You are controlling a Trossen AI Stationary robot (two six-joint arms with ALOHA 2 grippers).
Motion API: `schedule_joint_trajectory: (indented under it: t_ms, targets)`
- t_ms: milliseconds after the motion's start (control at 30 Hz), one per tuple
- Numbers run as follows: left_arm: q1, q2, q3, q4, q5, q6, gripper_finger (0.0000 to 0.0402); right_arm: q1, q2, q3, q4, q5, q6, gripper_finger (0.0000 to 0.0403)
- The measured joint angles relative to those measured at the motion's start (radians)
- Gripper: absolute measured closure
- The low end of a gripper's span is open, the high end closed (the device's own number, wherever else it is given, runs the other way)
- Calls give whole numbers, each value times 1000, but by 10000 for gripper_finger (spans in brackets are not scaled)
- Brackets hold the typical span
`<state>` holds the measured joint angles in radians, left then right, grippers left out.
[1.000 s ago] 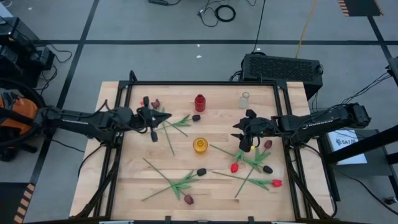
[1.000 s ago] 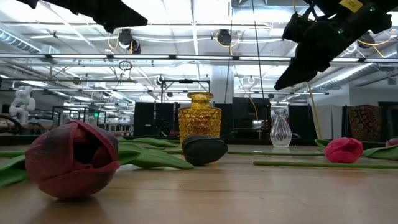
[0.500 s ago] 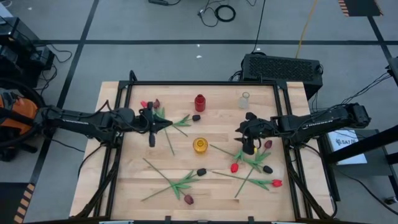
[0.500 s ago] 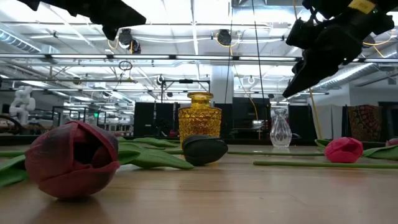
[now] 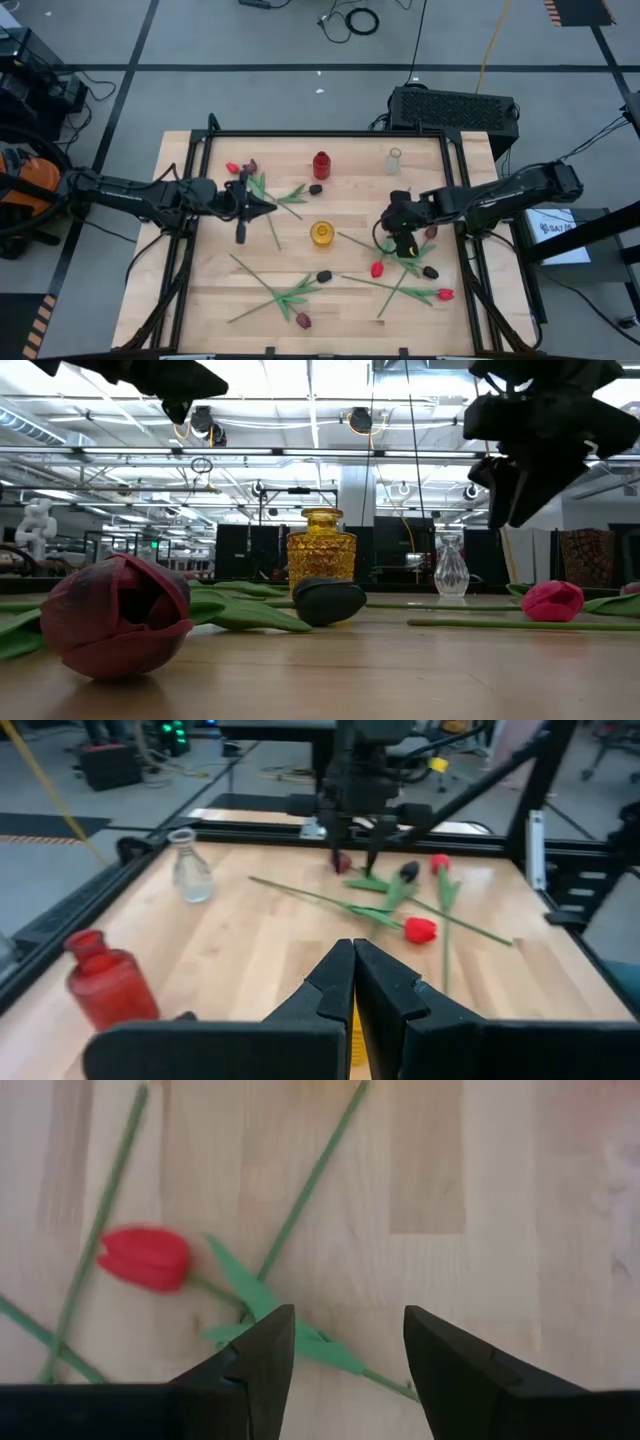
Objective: Sort flowers into vase by color
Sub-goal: Put the middle right red flower into the transparent vase
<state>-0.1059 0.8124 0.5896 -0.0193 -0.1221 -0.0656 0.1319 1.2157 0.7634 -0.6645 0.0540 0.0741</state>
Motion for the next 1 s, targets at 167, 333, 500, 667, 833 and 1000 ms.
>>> schedule_joint_trajectory:
  t_ms: [167,333,500,667,833,1000]
  targets:
    - [-18,0,0,-2,3,1,385,19,64,12,-26,-1,-13,222]
    - [-21,0,0,-6,3,0,385,34,118,12,-71,3,-15,222]
    - [-21,0,0,-6,2,2,385,22,181,12,-72,4,-13,222]
    - [-21,0,0,-25,3,0,385,-2,253,12,-71,3,-78,222]
    - [-21,0,0,-60,3,-5,385,-8,287,12,-67,9,-139,222]
    - [-21,0,0,-69,4,-5,385,-8,288,12,-62,76,-220,223]
